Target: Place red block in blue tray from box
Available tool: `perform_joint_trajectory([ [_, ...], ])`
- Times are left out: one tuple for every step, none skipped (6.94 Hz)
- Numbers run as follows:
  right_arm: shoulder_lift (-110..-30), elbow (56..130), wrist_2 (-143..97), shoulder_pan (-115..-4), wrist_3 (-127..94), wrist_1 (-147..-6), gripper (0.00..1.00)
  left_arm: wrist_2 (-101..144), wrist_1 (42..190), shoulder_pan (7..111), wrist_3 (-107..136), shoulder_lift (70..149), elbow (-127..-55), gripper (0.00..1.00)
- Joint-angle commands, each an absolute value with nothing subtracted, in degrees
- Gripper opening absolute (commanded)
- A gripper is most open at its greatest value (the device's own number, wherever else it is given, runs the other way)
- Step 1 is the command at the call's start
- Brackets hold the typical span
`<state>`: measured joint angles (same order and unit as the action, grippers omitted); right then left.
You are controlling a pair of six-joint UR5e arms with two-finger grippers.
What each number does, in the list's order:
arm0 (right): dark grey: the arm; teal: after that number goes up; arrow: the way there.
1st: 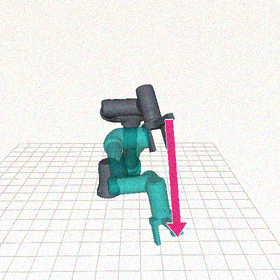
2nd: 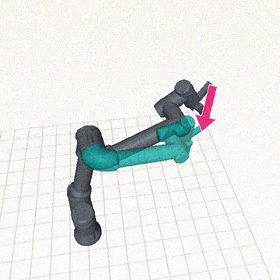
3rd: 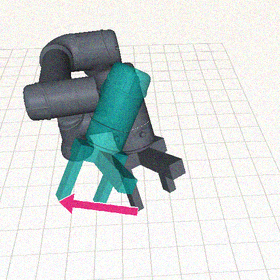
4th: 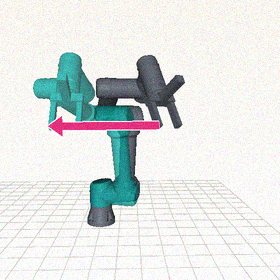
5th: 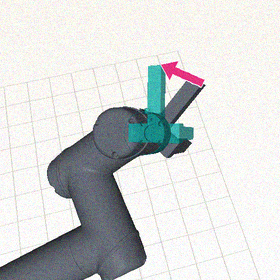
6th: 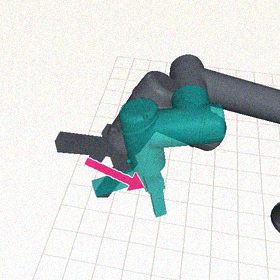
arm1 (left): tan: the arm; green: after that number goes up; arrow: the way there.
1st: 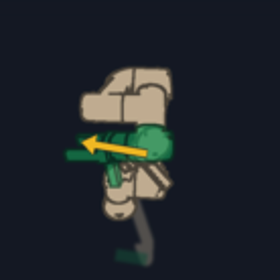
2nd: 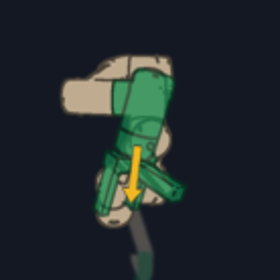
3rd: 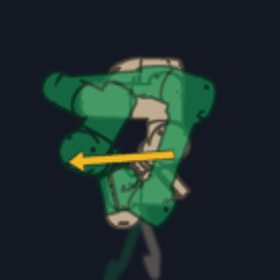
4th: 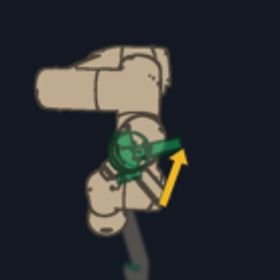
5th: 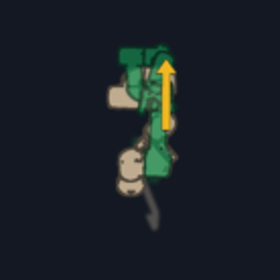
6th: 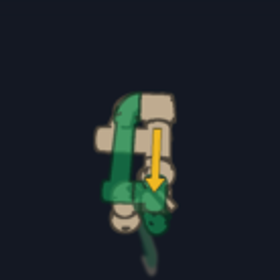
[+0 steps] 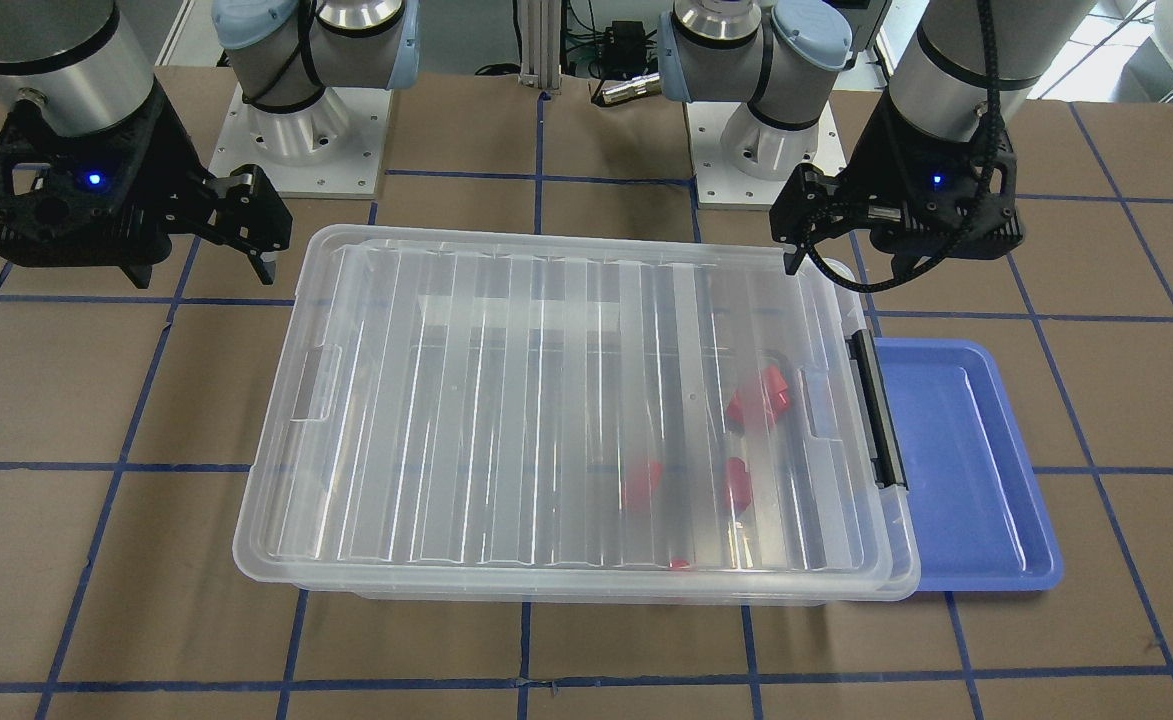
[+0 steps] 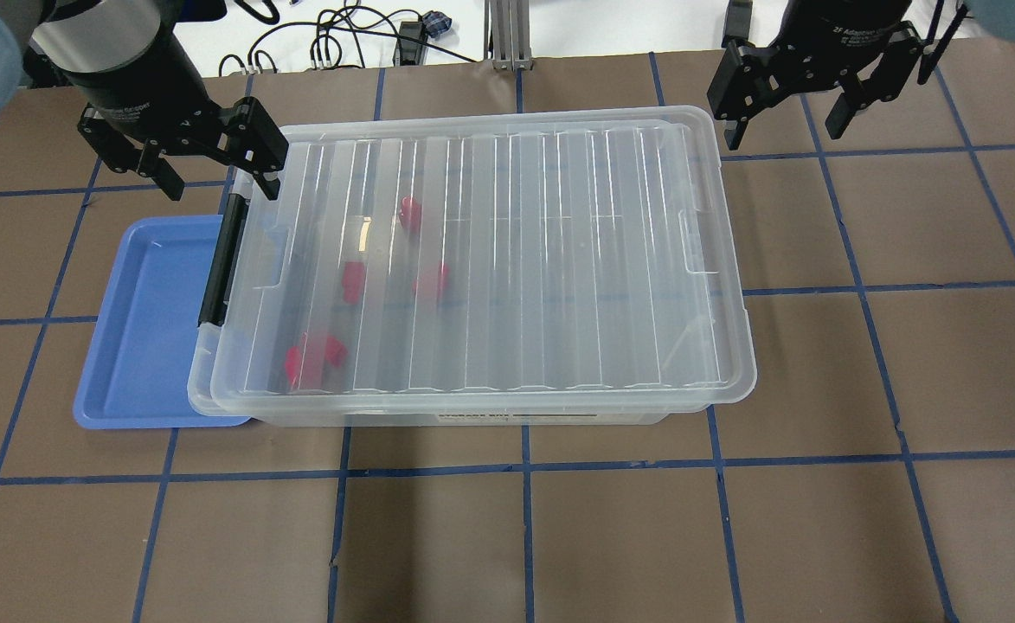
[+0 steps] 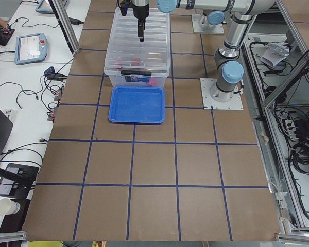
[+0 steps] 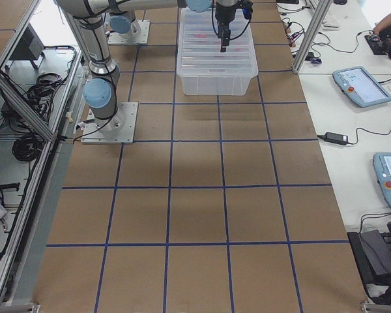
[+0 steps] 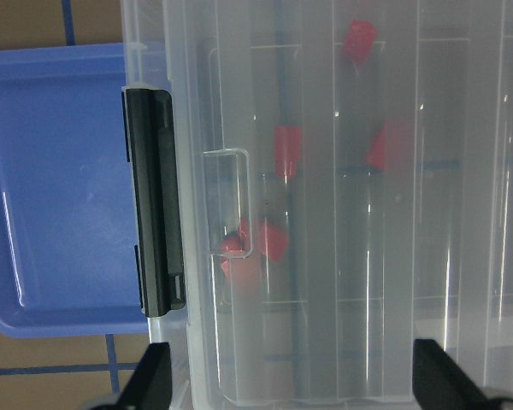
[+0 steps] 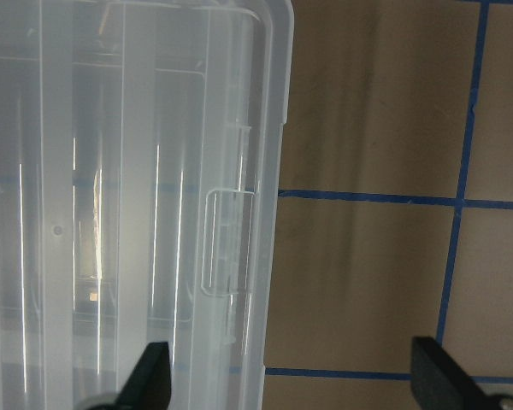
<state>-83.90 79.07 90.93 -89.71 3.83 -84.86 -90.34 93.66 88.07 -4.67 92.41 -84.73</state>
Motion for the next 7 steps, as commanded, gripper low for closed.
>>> perform_joint_trajectory([
  [-84.7, 80.0, 92.1, -89.4, 3.8, -84.3, 1.00, -90.5, 93.8, 88.1, -5.2, 92.0, -84.3, 1.00],
  [-83.9, 82.5, 92.2, -89.1, 4.1, -84.6, 1.00, -90.7, 94.0, 88.2, -5.4, 91.7, -84.5, 1.00],
  [-83.8, 87.4, 91.8, -88.4, 3.9, -87.4, 1.00, -90.8, 94.5, 88.2, -5.4, 91.8, -84.3, 1.00],
  [-83.5, 93.0, 91.6, -88.3, 4.0, -95.9, 1.00, -90.7, 94.8, 88.2, -5.4, 92.5, -84.2, 1.00],
  [-83.5, 97.7, 91.3, -88.2, 4.0, -105.6, 1.00, -90.7, 95.0, 88.3, -5.2, 91.9, -84.3, 1.00],
  [-83.1, 100.6, 90.5, -88.3, 3.5, -110.6, 1.00, -90.7, 95.2, 88.4, -4.8, 92.2, -84.3, 1.00],
  [-81.6, 101.9, 90.4, -88.3, 3.6, -113.9, 1.00, -90.7, 95.2, 88.4, -4.8, 92.5, -84.3, 1.00],
])
